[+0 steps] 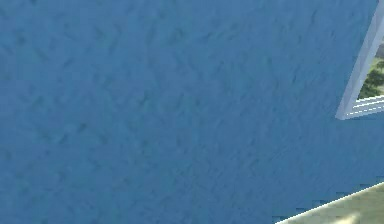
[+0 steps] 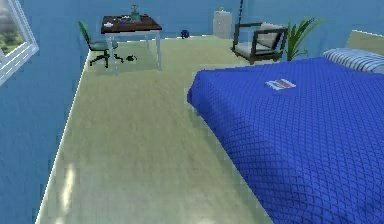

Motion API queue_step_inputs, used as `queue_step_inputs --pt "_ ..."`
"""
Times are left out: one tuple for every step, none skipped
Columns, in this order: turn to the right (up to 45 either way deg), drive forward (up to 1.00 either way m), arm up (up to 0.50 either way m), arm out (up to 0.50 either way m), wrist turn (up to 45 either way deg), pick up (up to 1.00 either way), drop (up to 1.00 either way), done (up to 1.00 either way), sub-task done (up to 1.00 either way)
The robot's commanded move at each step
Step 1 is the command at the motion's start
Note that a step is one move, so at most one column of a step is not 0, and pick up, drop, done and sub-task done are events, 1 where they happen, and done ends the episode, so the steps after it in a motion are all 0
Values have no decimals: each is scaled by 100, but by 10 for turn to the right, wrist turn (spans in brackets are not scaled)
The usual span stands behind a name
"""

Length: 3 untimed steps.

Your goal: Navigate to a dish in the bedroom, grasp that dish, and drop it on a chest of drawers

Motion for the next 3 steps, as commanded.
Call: queue_step_inputs --pt "0 5 0 0 0 0 0 0 0" --pt "450 0 0 0 0 0 0 0 0" --pt "240 0 0 0 0 0 0 0 0"
